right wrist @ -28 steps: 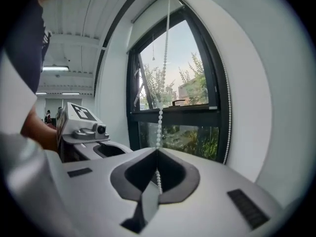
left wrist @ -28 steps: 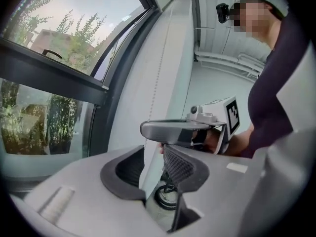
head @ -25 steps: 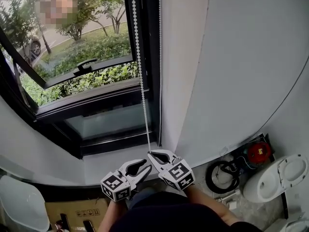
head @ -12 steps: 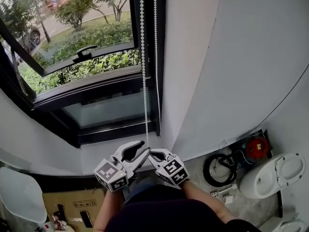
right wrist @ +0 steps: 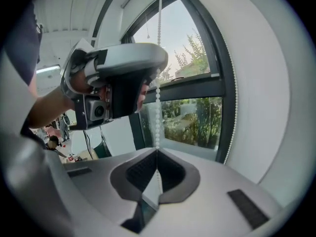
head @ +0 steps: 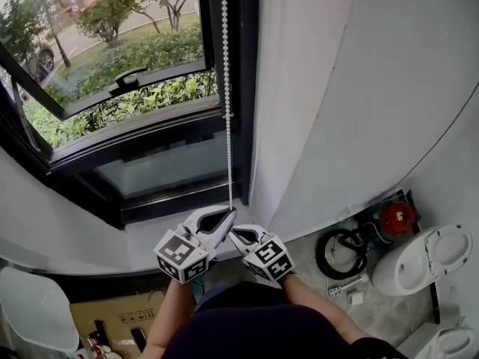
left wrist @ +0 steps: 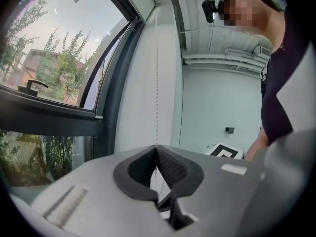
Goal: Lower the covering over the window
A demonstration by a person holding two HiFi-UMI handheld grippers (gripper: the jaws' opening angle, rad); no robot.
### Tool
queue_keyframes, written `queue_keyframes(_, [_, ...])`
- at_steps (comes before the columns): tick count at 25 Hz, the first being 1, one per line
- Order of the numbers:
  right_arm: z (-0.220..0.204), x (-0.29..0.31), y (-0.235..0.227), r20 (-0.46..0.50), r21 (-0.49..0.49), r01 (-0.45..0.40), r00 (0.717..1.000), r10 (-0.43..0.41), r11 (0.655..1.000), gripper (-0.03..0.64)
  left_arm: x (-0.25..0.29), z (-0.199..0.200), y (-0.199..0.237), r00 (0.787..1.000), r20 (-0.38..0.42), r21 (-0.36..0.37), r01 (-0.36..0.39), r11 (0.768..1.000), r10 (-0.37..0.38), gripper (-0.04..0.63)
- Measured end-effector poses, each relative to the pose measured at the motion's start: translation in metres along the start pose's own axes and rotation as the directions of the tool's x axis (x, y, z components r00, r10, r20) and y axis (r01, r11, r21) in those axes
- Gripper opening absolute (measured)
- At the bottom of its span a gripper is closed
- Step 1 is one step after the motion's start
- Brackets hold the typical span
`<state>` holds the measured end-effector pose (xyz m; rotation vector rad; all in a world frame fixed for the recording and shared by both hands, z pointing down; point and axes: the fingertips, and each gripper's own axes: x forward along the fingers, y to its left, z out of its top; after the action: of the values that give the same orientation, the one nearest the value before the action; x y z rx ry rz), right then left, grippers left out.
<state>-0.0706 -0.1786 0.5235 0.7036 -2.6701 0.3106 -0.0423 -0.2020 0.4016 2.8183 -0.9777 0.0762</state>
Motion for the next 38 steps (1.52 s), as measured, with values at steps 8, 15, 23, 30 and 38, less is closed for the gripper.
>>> queue_keyframes(8, [-0.019, 0.009, 0.002, -0.073, 0.055, 0.052, 0.996, -0.048, 0.997, 0.012, -0.015, -0.025, 0.006, 0.998, -0.055, 0.01, 0.002, 1.0, -0.001, 0.011])
queue_keyframes(15, [-0.045, 0.006, 0.014, -0.14, 0.031, 0.125, 0.983, -0.119, 0.992, 0.012, -0.025, -0.051, -0.004, 0.996, -0.024, -0.102, 0.079, 0.992, -0.082, 0.011])
queue_keyframes(23, [-0.057, 0.001, 0.023, -0.118, 0.05, 0.18, 0.978, -0.174, 0.982, 0.012, -0.031, -0.06, -0.017, 0.99, -0.01, -0.109, 0.139, 0.984, -0.141, 0.011])
queue_keyframes(30, [-0.097, 0.005, 0.027, -0.255, -0.003, 0.187, 0.95, -0.181, 0.982, 0.014, -0.033, -0.103, -0.021, 0.979, -0.127, -0.145, 0.143, 0.979, -0.162, 0.011])
queue_keyframes(38, [-0.09, -0.007, 0.031, -0.206, 0.054, 0.128, 0.972, -0.114, 0.99, 0.014, -0.034, -0.116, -0.019, 0.98, -0.108, -0.177, 0.145, 0.973, -0.166, 0.011])
